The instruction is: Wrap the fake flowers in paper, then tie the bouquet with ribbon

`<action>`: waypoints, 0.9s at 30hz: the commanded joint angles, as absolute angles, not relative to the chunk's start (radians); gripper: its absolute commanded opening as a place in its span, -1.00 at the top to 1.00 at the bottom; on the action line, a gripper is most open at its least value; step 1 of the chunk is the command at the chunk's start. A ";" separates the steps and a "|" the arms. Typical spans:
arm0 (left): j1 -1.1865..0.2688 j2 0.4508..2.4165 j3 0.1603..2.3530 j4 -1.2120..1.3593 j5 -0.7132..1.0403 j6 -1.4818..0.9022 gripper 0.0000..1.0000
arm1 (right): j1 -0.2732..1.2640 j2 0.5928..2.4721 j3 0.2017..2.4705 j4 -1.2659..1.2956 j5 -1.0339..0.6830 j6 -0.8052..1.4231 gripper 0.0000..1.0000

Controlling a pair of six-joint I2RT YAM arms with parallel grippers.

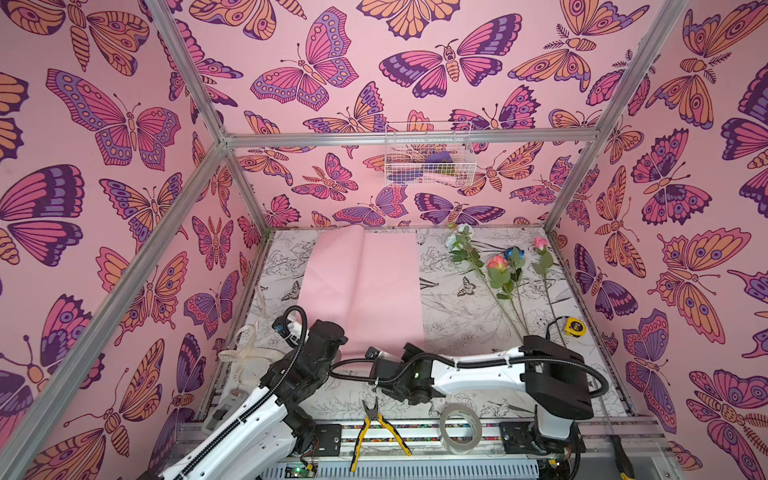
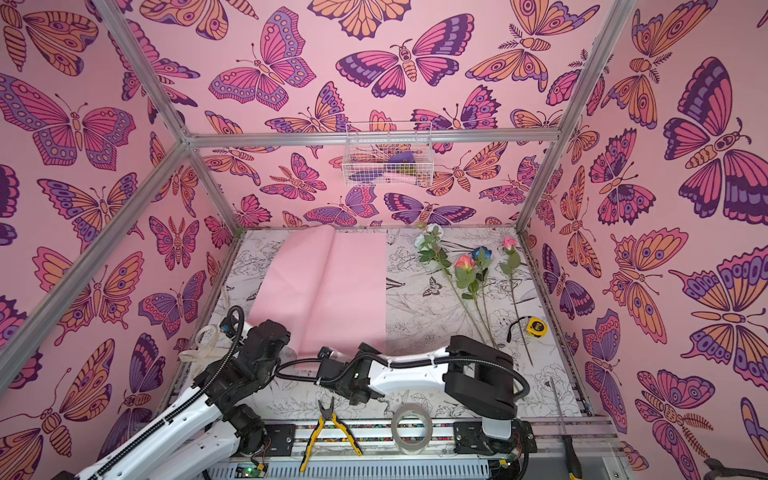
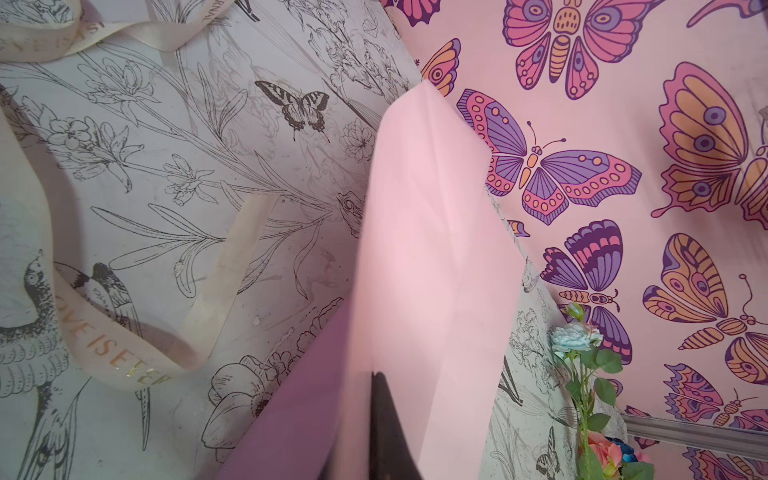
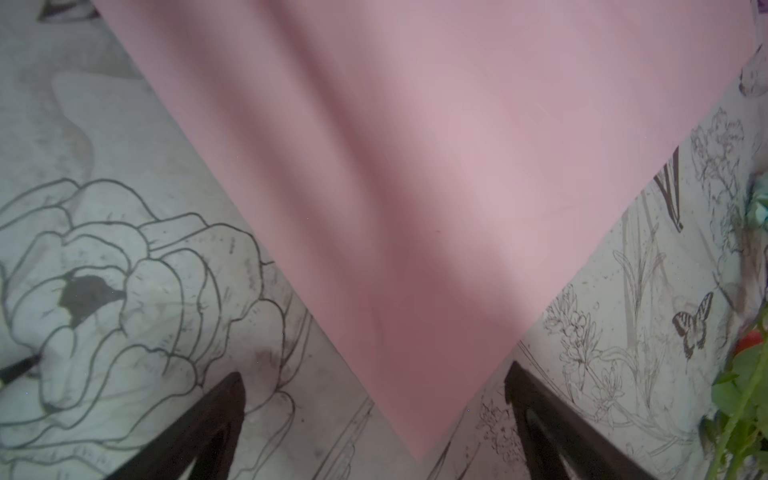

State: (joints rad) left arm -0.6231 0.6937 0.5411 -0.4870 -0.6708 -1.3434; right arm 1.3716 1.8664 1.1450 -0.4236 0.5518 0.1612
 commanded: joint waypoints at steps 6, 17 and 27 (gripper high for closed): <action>-0.622 0.759 0.652 -0.450 -0.687 -1.252 1.00 | 1.434 1.906 1.147 -0.051 0.623 -0.033 -0.99; -0.612 0.803 0.779 -0.417 -0.631 -1.184 1.00 | 1.418 2.044 1.192 0.170 0.698 -0.110 -0.99; -0.591 0.741 0.758 -0.436 -0.640 -1.173 1.00 | 1.344 2.091 1.201 0.097 0.839 -0.130 -0.57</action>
State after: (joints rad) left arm -0.6048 0.7574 0.7654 -0.4198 -0.6353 -1.1927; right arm 1.3804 2.0892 1.2110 0.1356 0.7765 -0.1226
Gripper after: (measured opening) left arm 0.041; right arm 0.825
